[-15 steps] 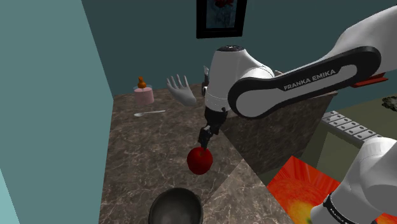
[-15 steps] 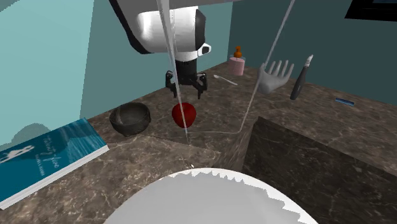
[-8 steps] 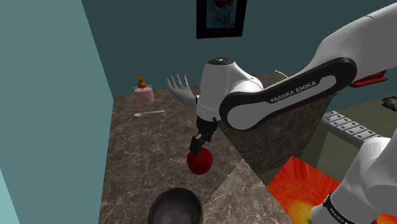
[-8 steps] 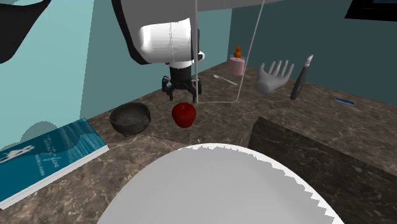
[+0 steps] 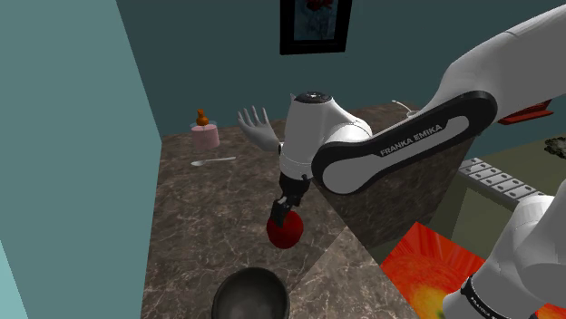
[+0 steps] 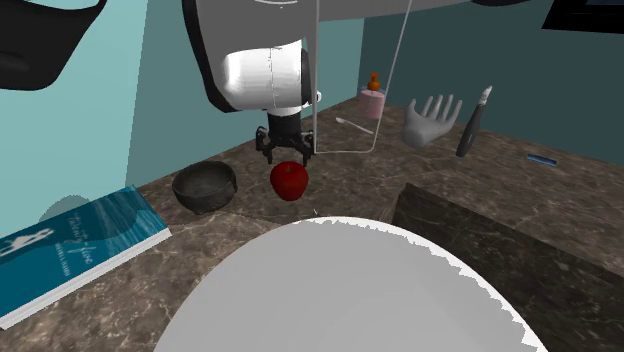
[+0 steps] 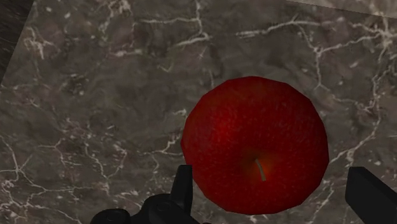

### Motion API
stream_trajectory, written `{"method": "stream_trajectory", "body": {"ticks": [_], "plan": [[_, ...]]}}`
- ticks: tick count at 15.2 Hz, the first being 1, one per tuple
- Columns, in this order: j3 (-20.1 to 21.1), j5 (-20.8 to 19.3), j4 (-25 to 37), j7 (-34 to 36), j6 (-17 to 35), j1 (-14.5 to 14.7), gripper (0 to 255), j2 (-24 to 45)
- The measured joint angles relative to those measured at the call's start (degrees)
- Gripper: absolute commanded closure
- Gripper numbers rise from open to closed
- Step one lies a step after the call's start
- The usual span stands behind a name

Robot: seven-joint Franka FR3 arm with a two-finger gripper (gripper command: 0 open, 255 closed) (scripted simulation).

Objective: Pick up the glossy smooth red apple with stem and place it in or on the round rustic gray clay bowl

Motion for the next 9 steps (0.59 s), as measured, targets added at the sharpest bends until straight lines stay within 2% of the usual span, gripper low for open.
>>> {"method": "stream_trajectory", "body": {"ticks": [1,2,9], "plan": [[0.0,0.0,0.0,0.0,0.0,0.0,0,0.0],[0.0,0.0,0.0,0.0,0.0,0.0,255,0.0],[0.0,0.0,0.0,0.0,0.0,0.0,255,0.0]]}}
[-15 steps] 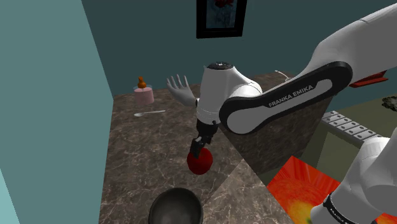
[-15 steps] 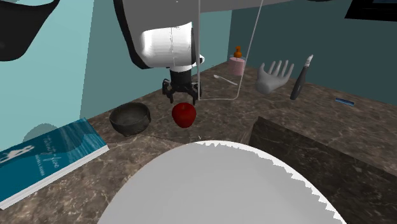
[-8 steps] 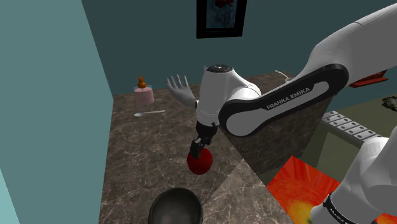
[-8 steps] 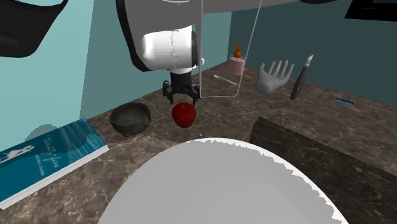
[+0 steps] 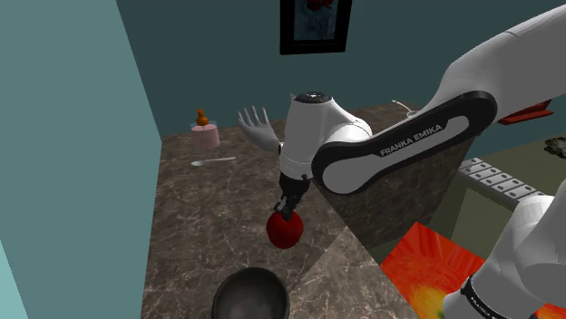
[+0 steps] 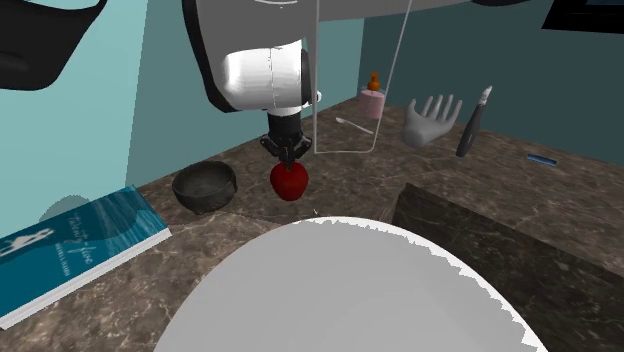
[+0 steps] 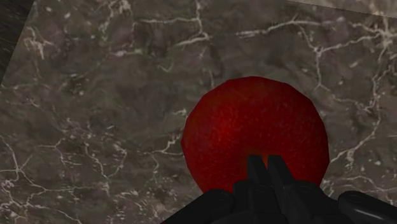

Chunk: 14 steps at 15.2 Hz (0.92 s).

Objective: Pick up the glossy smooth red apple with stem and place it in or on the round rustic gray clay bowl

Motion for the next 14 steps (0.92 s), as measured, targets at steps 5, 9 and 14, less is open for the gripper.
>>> {"method": "stream_trajectory", "body": {"ticks": [5,9,14], "plan": [[-0.1,0.3,0.4,-0.2,-0.9,0.0,255,-0.5],[-0.3,1.0,1.9,-0.7,-3.8,0.0,255,-2.1],[-0.5,1.5,4.5,-1.1,-7.8,0.1,255,-3.5]]}}
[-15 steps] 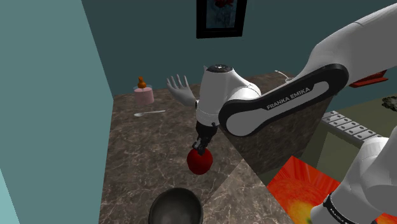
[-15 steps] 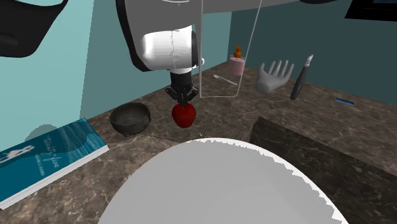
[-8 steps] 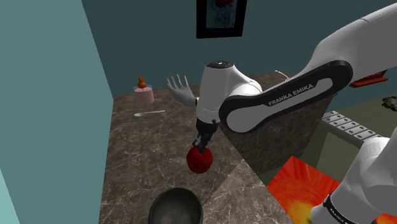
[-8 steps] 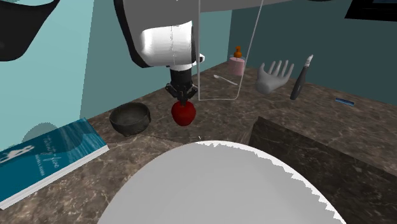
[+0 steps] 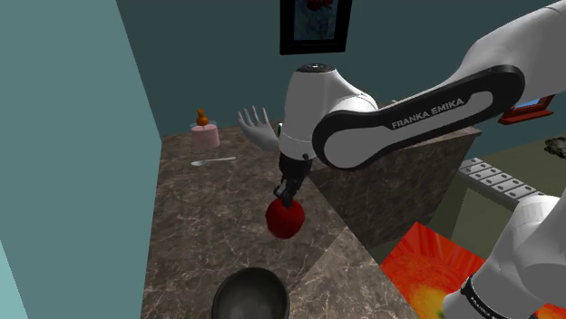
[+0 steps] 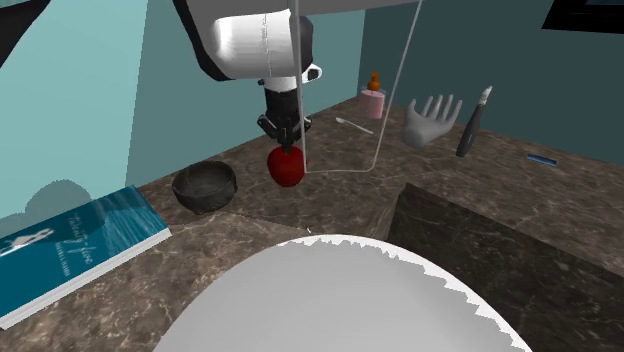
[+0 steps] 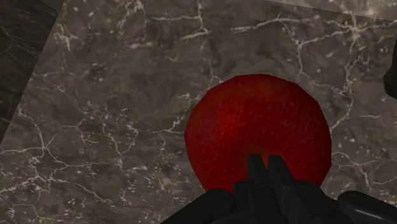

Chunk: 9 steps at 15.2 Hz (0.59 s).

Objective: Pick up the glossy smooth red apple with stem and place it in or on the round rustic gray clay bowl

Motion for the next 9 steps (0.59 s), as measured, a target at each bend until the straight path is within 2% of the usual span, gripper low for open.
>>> {"method": "stream_trajectory", "body": {"ticks": [9], "plan": [[-0.5,0.6,5.1,-0.5,-7.0,-0.1,255,-1.9]]}}
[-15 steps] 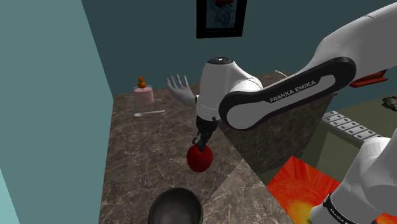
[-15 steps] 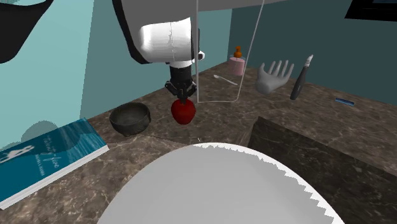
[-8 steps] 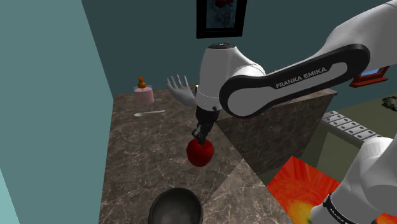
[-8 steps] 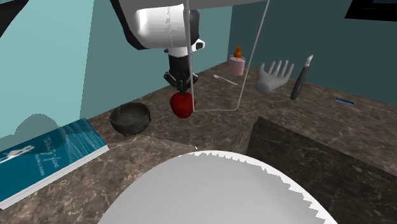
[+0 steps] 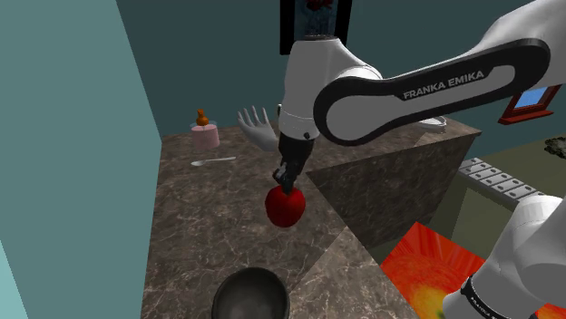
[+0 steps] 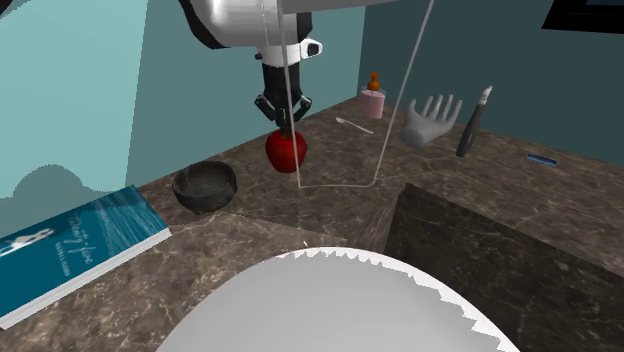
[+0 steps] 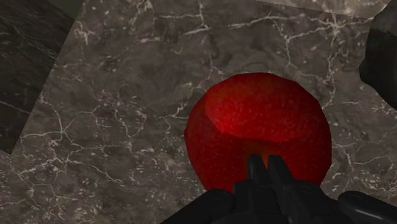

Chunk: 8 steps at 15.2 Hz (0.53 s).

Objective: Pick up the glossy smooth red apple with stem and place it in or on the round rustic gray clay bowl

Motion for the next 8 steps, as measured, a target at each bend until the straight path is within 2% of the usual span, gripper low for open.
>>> {"method": "stream_trajectory", "body": {"ticks": [8], "plan": [[-0.4,0.3,4.9,-0.2,-6.2,0.0,255,-1.4]]}}
